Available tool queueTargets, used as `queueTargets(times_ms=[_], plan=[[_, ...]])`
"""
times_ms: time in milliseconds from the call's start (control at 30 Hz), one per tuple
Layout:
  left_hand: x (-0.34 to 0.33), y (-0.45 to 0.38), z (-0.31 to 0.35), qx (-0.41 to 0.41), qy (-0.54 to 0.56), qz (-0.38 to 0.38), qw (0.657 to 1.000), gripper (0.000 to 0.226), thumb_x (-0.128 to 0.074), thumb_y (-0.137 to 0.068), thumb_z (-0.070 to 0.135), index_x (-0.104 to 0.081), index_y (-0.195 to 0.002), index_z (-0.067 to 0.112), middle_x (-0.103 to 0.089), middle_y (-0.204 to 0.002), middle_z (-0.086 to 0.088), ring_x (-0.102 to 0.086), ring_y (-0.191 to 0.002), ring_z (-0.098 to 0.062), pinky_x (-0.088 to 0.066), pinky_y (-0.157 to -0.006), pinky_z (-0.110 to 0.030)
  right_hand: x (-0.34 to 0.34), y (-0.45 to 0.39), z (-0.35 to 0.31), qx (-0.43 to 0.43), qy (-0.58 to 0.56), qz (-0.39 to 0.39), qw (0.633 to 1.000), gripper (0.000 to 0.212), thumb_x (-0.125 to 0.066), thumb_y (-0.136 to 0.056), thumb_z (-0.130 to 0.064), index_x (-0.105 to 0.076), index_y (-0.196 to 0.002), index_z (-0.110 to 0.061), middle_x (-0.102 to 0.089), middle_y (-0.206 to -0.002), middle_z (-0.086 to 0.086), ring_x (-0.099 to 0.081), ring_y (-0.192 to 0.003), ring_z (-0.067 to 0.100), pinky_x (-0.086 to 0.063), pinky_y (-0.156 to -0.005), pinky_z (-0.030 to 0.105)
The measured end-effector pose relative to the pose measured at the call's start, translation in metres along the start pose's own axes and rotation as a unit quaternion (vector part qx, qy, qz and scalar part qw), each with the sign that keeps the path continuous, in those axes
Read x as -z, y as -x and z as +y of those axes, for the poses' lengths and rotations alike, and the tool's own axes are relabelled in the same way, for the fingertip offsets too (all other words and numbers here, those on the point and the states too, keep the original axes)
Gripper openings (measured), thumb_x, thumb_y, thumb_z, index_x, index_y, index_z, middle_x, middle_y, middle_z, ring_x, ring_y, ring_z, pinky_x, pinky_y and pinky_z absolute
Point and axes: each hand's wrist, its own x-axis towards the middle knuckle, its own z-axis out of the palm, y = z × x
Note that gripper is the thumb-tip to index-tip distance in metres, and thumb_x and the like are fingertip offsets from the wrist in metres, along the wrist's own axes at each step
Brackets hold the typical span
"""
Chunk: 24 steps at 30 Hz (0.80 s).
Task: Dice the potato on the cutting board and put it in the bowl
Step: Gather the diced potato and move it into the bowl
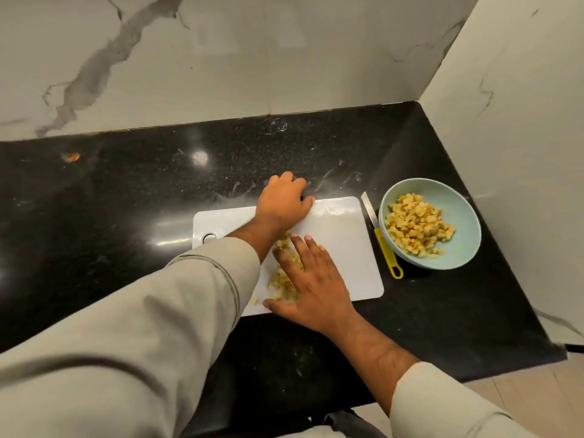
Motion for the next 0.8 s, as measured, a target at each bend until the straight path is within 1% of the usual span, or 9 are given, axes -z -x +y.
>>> queueTargets(times_ms=[100,233,333,400,467,567,667,733,800], plan=[[-0.002,-0.001,-0.004,-0.023,-0.002,0.0,1.0,0.026,-0.043,-0.095,0.026,-0.058,-0.109,0.012,-0.055,-0.106,-0.012,-0.048,-0.098,-0.03,-0.042,-0.08,-0.039,-0.005,-0.013,-0.01,0.005,0.027,-0.01,1.0,0.078,-0.037,-0.084,-0.074,-0.036,-0.146,-0.026,-0.027,-0.155,0.014,-0.023,-0.143,0.035,-0.017,-0.117,0.051],[0.001,-0.006,-0.014,-0.021,0.046,-0.018,0.999,0.014,-0.046,-0.086,0.02,-0.052,-0.079,0.01,-0.048,-0.085,-0.008,-0.047,-0.088,-0.029,-0.037,-0.068,-0.036,-0.009,-0.024,-0.015,0.036,0.006,0.073,0.997,0.049,-0.059,-0.088,-0.045,-0.063,-0.121,-0.009,-0.05,-0.138,0.022,-0.046,-0.129,0.038,-0.034,-0.11,0.05],[0.003,-0.001,-0.02,-0.014,0.109,-0.004,0.994,0.016,-0.05,-0.081,0.017,-0.044,-0.068,0.011,-0.044,-0.076,-0.005,-0.045,-0.079,-0.026,-0.035,-0.062,-0.037,-0.012,-0.037,-0.018,0.028,-0.035,0.134,0.99,0.027,-0.06,-0.088,-0.019,-0.065,-0.106,0.0,-0.058,-0.121,0.024,-0.053,-0.116,0.04,-0.041,-0.104,0.048],[0.002,0.009,-0.024,-0.017,0.157,0.027,0.987,0.018,-0.054,-0.079,0.014,-0.043,-0.065,0.012,-0.044,-0.073,-0.005,-0.044,-0.076,-0.025,-0.037,-0.064,-0.04,-0.012,-0.045,-0.02,-0.004,-0.063,0.159,0.985,0.016,-0.059,-0.087,-0.01,-0.064,-0.096,0.002,-0.059,-0.109,0.022,-0.056,-0.105,0.038,-0.046,-0.096,0.045],[-0.001,0.021,-0.028,-0.015,0.199,0.052,0.979,0.017,-0.059,-0.077,0.011,-0.047,-0.063,0.011,-0.046,-0.072,-0.006,-0.044,-0.074,-0.023,-0.038,-0.065,-0.036,-0.01,-0.051,-0.02,-0.029,-0.085,0.177,0.98,0.007,-0.062,-0.083,-0.006,-0.063,-0.087,0.001,-0.056,-0.097,0.019,-0.056,-0.092,0.034,-0.049,-0.082,0.04],[-0.002,0.033,-0.03,0.038,0.308,0.089,0.946,0.016,-0.062,-0.076,0.007,-0.054,-0.062,0.008,-0.051,-0.069,-0.006,-0.046,-0.067,-0.009,-0.035,-0.062,-0.024,-0.007,-0.05,-0.017,-0.039,-0.136,0.183,0.973,0.013,-0.065,-0.081,-0.009,-0.065,-0.091,0.0,-0.057,-0.099,0.017,-0.056,-0.091,0.03,-0.051,-0.078,0.036],[0.003,0.032,-0.032,0.102,0.42,0.146,0.89,0.017,-0.063,-0.079,0.009,-0.058,-0.064,0.007,-0.058,-0.07,-0.013,-0.049,-0.065,-0.01,-0.04,-0.062,-0.026,0.004,-0.046,-0.009,-0.069,-0.177,0.21,0.959,0.03,-0.054,-0.09,-0.025,-0.066,-0.106,-0.003,-0.058,-0.108,0.013,-0.054,-0.101,0.023,-0.047,-0.086,0.029],[0.006,0.034,-0.033,0.087,0.413,0.172,0.89,0.017,-0.063,-0.083,0.011,-0.059,-0.066,0.009,-0.058,-0.074,-0.011,-0.05,-0.069,-0.01,-0.04,-0.064,-0.023,0.014,-0.045,0.004,-0.089,-0.169,0.231,0.954,0.032,-0.046,-0.093,-0.025,-0.067,-0.106,-0.004,-0.06,-0.104,0.01,-0.054,-0.099,0.02,-0.047,-0.085,0.029],[0.005,0.038,-0.03,0.044,0.395,0.146,0.906,0.011,-0.06,-0.087,0.01,-0.065,-0.078,0.012,-0.062,-0.083,-0.003,-0.054,-0.078,-0.005,-0.043,-0.072,-0.017,0.02,-0.042,0.02,-0.112,-0.154,0.227,0.955,0.031,-0.044,-0.096,-0.024,-0.066,-0.106,-0.005,-0.062,-0.103,0.008,-0.055,-0.099,0.019,-0.048,-0.085,0.034]])
